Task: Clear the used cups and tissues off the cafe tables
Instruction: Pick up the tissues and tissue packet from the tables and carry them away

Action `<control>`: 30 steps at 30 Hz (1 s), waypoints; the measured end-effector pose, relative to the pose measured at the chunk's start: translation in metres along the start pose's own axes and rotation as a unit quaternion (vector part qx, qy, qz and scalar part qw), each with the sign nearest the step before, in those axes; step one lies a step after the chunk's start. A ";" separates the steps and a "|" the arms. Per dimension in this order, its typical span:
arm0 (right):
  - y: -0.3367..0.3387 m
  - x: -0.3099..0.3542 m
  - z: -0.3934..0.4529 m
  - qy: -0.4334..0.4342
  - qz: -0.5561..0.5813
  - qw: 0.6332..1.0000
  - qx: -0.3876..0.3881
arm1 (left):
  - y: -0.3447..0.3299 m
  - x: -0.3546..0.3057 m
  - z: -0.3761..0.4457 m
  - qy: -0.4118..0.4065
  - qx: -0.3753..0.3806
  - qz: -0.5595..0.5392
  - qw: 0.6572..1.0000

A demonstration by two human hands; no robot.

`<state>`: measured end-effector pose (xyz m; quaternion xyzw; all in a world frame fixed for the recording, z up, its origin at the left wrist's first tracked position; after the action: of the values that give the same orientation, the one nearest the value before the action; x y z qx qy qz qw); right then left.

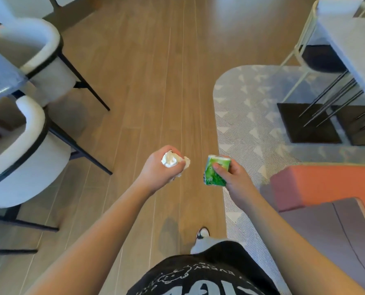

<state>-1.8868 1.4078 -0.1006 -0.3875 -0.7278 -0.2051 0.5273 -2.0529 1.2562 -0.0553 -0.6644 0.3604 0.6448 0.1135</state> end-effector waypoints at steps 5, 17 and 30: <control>-0.018 0.024 0.091 0.005 0.002 1.000 0.019 | 0.001 0.001 0.084 0.030 -0.024 -0.001 0.999; -0.038 0.111 0.324 -0.023 0.009 0.999 0.042 | -0.009 -0.044 0.313 0.059 -0.085 0.032 0.994; -0.114 0.165 0.543 -0.025 -0.018 0.998 0.045 | 0.017 -0.044 0.546 0.065 -0.091 0.009 0.994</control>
<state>-2.3294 1.7792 -0.1303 -0.3545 -0.7561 -0.1721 0.5225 -2.4828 1.5949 -0.0869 -0.7090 0.3128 0.6316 0.0229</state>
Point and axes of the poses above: each hand's wrist, its own z-axis towards the middle knuckle, its own y-axis out of the back of the hand, x = y × z, the point moved 4 cm from there along z, towards the middle knuckle, and after that the axes turned 10 degrees about -x, right-handed, at the moved point
